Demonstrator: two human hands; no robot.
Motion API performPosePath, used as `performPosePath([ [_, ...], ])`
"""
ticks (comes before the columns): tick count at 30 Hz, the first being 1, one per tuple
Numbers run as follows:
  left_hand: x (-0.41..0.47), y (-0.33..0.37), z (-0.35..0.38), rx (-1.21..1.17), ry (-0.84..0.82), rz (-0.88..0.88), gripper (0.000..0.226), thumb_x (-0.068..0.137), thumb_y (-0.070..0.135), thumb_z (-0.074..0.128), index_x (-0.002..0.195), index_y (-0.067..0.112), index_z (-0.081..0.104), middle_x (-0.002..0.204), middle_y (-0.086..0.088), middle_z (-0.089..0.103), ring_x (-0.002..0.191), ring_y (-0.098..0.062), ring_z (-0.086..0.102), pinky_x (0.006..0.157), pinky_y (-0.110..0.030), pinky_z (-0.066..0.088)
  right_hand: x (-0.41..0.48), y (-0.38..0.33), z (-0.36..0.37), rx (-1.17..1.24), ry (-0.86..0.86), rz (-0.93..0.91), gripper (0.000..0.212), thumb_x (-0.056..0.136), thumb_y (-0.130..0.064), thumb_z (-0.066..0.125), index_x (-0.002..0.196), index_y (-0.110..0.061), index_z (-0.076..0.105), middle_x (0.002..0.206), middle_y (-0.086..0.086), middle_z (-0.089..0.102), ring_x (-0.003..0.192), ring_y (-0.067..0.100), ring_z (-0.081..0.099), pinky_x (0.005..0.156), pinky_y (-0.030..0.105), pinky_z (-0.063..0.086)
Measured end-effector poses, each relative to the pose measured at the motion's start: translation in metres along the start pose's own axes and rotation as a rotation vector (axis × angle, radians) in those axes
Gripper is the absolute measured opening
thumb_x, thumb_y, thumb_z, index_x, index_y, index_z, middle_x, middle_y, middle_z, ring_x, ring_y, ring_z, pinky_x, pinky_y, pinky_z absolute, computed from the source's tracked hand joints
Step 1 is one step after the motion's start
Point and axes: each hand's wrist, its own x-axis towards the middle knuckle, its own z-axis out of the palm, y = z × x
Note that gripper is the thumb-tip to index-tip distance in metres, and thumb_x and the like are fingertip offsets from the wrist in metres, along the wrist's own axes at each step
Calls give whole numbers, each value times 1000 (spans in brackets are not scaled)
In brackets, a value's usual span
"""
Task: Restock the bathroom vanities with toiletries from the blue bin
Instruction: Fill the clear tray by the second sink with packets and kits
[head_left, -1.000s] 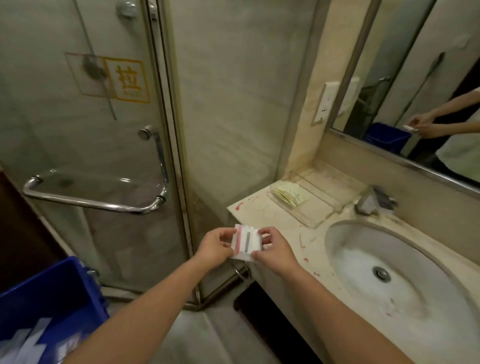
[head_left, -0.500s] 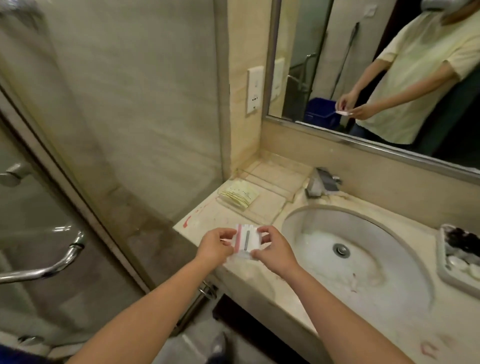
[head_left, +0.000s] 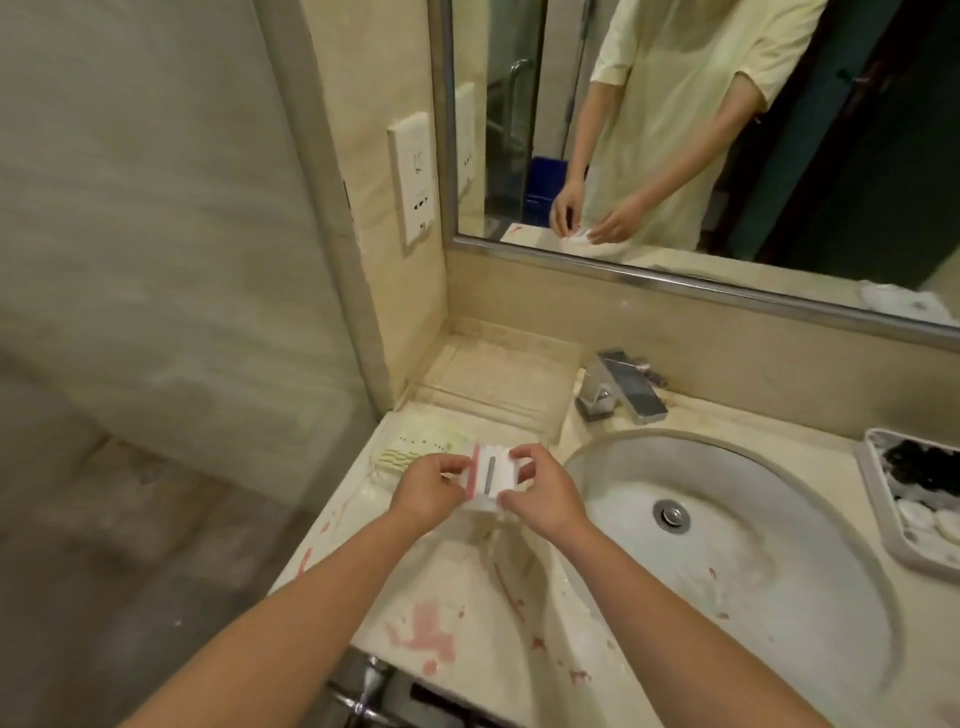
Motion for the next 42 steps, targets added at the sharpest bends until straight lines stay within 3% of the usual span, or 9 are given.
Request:
performPosePath([
  [3,32,-1,-4,120,-71,13,45,82,-5,56,122,13,65,121,1,67,93,-14,64,93,-23,48,26,-4,8,-49,24,51,50,72,-14,71,116,-28,52,90,-10,56,82,15,61,75,33,53],
  [8,65,-10,-4,368,-160,66,51,88,-4,44,126,24,64,130,6,62,118,-14,57,102,-25,44,52,2,20,-117,48,145,46,74,-17,71,114,-29,51,80,-10,57,79,16,62,73,35,53],
  [18,74,-25,-7,666,-188,172,58,86,0,42,130,34,59,130,3,59,113,-17,59,96,-32,49,60,7,37,-393,33,236,43,74,-24,66,114,-29,52,90,-5,65,81,18,63,62,28,48],
  [28,58,-23,-8,653,-115,263,45,90,8,45,126,29,62,127,7,60,118,-16,52,93,-32,48,46,6,32,-489,12,147,32,87,-33,60,119,-28,60,119,-5,59,98,16,62,72,27,46],
  [32,38,-22,-8,574,-71,279,39,91,14,48,124,28,63,124,8,62,114,-13,55,93,-32,48,26,5,27,-495,30,29,30,90,-33,56,119,-29,58,119,-8,57,97,13,61,76,28,49],
  [38,-7,-25,-5,474,46,255,28,89,21,53,113,29,65,108,11,61,101,-9,57,85,-30,50,-9,5,15,-535,-8,-170,38,88,-28,56,126,-26,56,128,-6,54,120,13,50,86,31,49],
  [42,-49,-30,5,424,96,215,27,87,26,58,113,32,61,99,14,58,95,-7,56,80,-28,50,-40,9,4,-599,-73,-258,44,87,-30,58,131,-27,52,132,-5,50,125,15,44,90,30,46],
])
